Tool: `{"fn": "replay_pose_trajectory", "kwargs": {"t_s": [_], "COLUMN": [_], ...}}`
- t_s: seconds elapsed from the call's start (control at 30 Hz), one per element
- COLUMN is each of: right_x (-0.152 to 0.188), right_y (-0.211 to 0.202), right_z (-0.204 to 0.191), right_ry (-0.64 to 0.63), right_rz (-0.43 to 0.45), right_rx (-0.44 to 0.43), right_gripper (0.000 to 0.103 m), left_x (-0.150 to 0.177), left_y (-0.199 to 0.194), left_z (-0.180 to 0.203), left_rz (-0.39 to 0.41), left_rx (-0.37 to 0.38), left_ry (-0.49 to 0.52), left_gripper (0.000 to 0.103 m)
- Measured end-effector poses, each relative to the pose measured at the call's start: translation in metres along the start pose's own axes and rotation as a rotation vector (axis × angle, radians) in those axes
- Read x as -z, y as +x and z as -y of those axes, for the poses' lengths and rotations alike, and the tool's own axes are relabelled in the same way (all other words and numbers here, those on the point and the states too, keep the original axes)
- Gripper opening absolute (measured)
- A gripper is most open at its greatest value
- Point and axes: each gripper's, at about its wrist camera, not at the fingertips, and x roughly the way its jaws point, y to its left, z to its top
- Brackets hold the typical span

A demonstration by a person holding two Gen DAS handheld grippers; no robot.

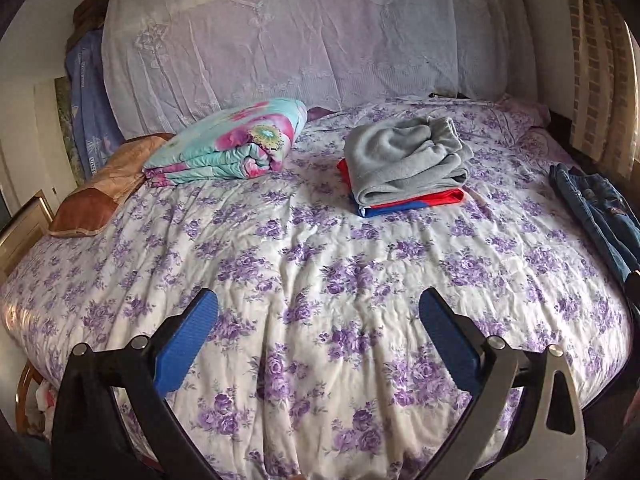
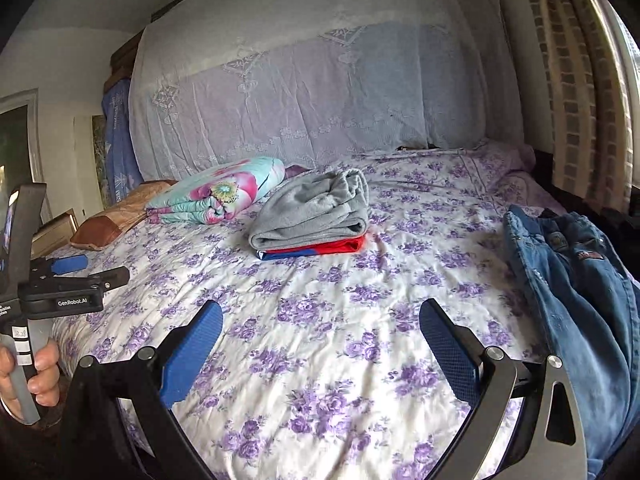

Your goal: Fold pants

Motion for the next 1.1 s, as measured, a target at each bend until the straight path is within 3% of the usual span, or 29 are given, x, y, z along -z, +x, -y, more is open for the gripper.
{"fn": "replay_pose_trajectory", "kwargs": {"t_s": [0.6, 0.73, 1.1], "right_x": [0.003, 0.004, 0.008], "right_y": [-0.003, 0.001, 0.007], "right_z": [0.005, 0.003, 0.007], "right_ry": [0.018, 0.015, 0.033], "right_rz": [-0.005, -0.014, -0.035], "right_rx": [0.001, 0.003, 0.006], "right_gripper": [0.099, 0.099, 0.099], "left_x": [0.004, 0.004, 0.002], "left_y": [0.002, 0.002, 0.000], "left_z": [-0.004, -0.006, -0.004], "left_rz": [-0.025, -0.003, 0.007], "left_rx": [0.016, 0.051, -0.013], "left_ry": [-0.025, -0.037, -0.011], "left_gripper": [0.098, 0.098, 0.098]}}
